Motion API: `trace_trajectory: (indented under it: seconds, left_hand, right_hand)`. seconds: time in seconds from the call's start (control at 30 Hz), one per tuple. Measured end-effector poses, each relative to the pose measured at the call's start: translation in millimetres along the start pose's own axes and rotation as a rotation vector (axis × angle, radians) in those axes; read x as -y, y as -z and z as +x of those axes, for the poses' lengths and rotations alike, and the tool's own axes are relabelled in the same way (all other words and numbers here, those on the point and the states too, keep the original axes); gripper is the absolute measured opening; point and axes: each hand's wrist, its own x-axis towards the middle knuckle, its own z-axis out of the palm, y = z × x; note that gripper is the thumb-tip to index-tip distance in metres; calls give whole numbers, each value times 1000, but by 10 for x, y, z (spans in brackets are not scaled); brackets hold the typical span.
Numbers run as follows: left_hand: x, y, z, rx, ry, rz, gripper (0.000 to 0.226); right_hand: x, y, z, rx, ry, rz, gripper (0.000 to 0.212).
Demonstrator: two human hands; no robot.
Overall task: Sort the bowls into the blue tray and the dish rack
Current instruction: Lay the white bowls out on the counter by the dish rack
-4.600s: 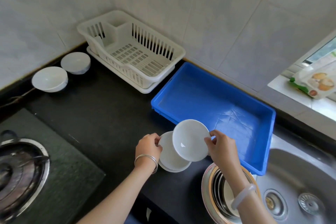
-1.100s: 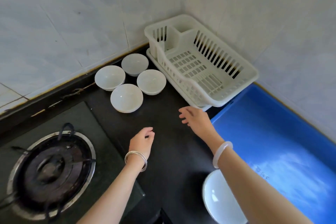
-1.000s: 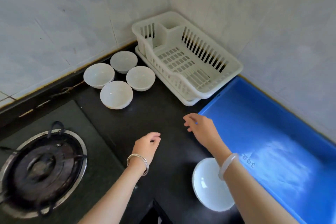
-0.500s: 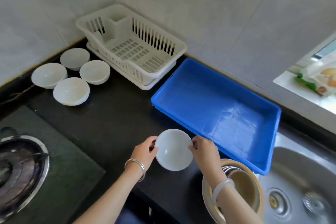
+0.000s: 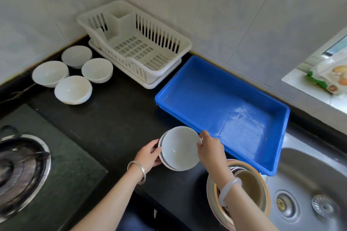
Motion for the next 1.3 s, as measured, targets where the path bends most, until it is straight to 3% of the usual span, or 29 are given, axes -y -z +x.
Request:
trace_trajectory:
  seconds: [0.23,0.5,0.9,1.3]
  left_hand:
    - [-3,25,10,5,44,-121,37]
    - [-123,457,-25,-212,-4,-263,36]
    - [-285,1692,91,-593,-19,-554,42]
    - [-411,1899,285,-726,7,-655,41]
  right_hand:
    - [-78,263,45,-27,-72,301,30]
    - [293,360,212,-35,-12,455,25]
    - [1399,-9,944,108,11,721,13]
    - [2022,-490,1381,179,-78,833,17]
